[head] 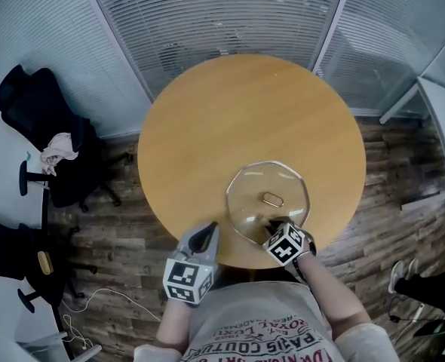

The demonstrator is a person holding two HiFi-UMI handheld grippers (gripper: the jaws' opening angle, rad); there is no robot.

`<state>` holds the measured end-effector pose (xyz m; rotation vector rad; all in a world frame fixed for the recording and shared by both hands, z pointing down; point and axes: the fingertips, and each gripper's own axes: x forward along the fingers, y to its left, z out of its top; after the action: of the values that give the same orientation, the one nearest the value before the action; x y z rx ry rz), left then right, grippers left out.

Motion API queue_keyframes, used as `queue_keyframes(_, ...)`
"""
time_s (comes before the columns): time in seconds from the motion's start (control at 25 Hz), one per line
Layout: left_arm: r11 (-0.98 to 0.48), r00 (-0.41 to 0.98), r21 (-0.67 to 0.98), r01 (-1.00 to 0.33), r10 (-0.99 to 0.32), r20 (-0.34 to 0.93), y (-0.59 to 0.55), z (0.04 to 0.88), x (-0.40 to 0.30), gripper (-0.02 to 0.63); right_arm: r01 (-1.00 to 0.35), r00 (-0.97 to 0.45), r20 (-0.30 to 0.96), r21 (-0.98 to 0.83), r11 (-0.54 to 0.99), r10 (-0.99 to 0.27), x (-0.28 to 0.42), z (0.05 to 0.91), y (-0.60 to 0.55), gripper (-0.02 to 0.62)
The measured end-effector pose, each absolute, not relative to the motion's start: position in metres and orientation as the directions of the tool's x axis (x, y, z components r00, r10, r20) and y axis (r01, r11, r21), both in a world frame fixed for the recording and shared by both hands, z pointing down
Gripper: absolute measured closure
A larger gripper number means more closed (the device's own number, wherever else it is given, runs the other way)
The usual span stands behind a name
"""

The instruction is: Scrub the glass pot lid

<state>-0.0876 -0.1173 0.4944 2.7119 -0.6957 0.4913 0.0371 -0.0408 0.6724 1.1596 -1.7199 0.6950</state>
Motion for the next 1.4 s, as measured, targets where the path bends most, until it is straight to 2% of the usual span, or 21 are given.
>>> queue_keyframes(0.2, -0.824, 0.817, 0.209, -0.527, -0.424, 0.391, -0.127, 0.494, -0.096, 0.598, -0.93, -0.215, 0.881, -0.052, 0.365, -0.422, 0.026, 0.657, -0.048, 0.532)
queue_keyframes(0.4, -0.809, 0.81, 0.215, -0.547, -0.447, 0.379, -0.134, 0.489, -0.083, 0.598, -0.94, -0.176, 0.858, -0.001, 0.34, -0.483, 0.061, 0.627, -0.052, 0.532)
queue_keyframes(0.6, -0.798, 0.801, 0.215, -0.563, -0.463, 0.38, -0.141, 0.488, -0.061, 0.598, -0.907, -0.135, 0.874, 0.082, 0.414, -0.468, 0.109, 0.613, -0.062, 0.532)
queue_keyframes(0.84, -0.769, 0.772, 0.213, -0.603, -0.494, 0.401, -0.144, 0.49, -0.023, 0.598, -0.82, -0.165, 0.87, 0.141, 0.555, -0.465, 0.156, 0.621, -0.09, 0.531)
queue_keyframes(1.04, -0.727, 0.726, 0.207, -0.655, -0.527, 0.442, -0.149, 0.501, -0.007, 0.598, -0.701, -0.193, 0.865, 0.21, 0.682, -0.464, 0.173, 0.632, -0.129, 0.531)
queue_keyframes(1.28, -0.665, 0.657, 0.197, -0.721, -0.565, 0.499, -0.147, 0.514, -0.002, 0.598, -0.386, -0.29, 0.86, 0.297, 0.873, -0.42, 0.175, 0.663, -0.161, 0.531)
queue_keyframes(1.4, -0.642, 0.63, 0.184, -0.744, -0.582, 0.515, -0.149, 0.517, -0.001, 0.598, -0.306, -0.321, 0.865, 0.29, 0.907, -0.385, 0.177, 0.677, -0.177, 0.531)
